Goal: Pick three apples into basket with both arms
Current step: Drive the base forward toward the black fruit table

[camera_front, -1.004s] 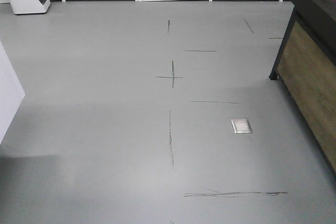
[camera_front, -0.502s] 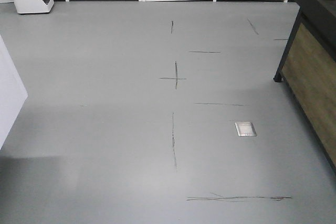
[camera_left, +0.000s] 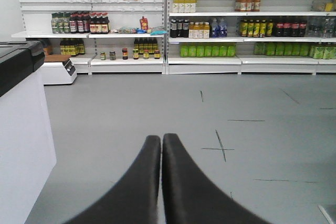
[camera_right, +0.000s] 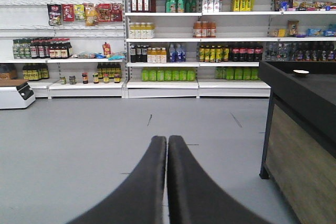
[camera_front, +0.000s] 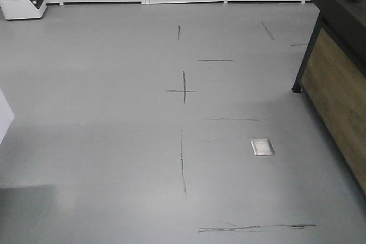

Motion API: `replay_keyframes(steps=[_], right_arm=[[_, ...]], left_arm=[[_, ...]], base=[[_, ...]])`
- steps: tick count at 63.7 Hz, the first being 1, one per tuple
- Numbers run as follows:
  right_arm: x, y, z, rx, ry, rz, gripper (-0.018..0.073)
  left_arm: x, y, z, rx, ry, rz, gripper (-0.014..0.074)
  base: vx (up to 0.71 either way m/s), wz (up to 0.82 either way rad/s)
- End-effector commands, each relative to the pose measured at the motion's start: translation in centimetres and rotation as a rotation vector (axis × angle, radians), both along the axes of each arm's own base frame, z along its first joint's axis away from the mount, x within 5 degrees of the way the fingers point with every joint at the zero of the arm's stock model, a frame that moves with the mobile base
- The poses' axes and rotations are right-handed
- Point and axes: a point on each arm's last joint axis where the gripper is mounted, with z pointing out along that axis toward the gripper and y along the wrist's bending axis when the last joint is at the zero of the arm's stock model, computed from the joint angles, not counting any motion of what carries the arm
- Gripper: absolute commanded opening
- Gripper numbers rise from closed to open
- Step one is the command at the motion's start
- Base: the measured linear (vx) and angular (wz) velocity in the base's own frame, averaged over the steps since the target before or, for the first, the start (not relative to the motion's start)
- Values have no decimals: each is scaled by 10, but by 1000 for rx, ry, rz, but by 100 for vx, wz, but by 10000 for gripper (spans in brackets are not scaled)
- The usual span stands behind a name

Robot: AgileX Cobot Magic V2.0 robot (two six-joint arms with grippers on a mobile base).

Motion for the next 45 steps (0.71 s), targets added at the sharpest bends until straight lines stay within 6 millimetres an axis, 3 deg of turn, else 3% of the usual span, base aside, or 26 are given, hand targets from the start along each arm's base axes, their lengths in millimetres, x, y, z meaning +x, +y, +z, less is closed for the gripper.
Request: replay_keyframes(steps=[1, 45], right_arm=[[-1, 0, 2, -6, -65, 1, -4], [-1, 0, 2, -6, -65, 1, -4]], left_arm=[[1, -1, -1, 2, -53, -10, -7], [1, -1, -1, 2, -53, -10, -7]], base=[[17, -11], [18, 6]])
